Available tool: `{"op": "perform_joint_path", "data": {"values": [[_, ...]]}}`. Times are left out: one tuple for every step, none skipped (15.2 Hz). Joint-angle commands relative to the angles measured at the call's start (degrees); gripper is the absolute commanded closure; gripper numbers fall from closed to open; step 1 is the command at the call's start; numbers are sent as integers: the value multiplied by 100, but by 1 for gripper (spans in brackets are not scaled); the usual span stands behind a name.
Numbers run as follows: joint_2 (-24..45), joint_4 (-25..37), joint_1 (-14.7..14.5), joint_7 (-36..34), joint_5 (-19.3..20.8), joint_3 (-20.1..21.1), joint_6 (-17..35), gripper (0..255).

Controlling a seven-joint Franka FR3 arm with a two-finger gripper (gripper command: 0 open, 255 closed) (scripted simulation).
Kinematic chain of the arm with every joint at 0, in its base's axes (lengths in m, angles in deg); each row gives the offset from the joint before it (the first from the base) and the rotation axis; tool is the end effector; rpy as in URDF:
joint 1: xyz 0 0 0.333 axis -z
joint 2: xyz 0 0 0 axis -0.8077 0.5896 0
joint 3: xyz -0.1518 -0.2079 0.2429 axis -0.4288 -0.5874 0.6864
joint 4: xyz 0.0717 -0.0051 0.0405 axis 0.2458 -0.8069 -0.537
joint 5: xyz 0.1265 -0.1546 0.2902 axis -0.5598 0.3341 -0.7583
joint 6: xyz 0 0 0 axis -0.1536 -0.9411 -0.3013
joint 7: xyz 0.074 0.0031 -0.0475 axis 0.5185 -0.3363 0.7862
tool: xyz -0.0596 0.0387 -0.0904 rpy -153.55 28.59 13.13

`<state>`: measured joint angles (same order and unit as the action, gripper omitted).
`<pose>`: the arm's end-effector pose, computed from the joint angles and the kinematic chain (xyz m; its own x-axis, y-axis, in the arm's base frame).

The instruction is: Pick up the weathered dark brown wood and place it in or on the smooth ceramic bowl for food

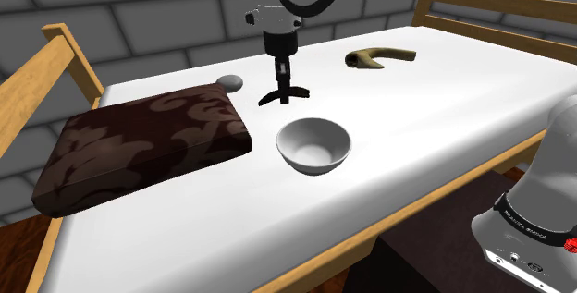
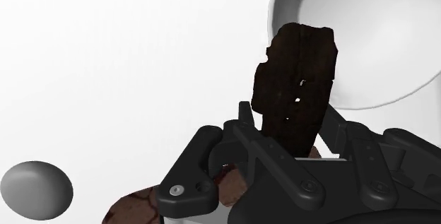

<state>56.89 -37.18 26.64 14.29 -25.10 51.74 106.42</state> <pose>0.5017 0.2978 0.5193 0.5507 0.8347 -0.0084 0.8344 -0.5501 0.0334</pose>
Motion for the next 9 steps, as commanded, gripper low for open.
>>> {"op": "perform_joint_path", "data": {"values": [[-445,-577,-42,-86,-27,40,130,255],[-656,-839,-68,-133,-42,64,179,255],[-865,-1091,-94,-181,-59,89,222,255],[-1072,-1335,-121,-230,-77,116,258,255],[-1277,-1570,-149,-278,-98,144,288,255],[-1480,-1797,-177,-328,-122,174,311,255],[-1682,-2017,-208,-377,-147,205,328,255],[-1732,-2070,-215,-390,-154,213,331,255],[-1714,-2129,-215,-393,-151,214,408,255]]}}
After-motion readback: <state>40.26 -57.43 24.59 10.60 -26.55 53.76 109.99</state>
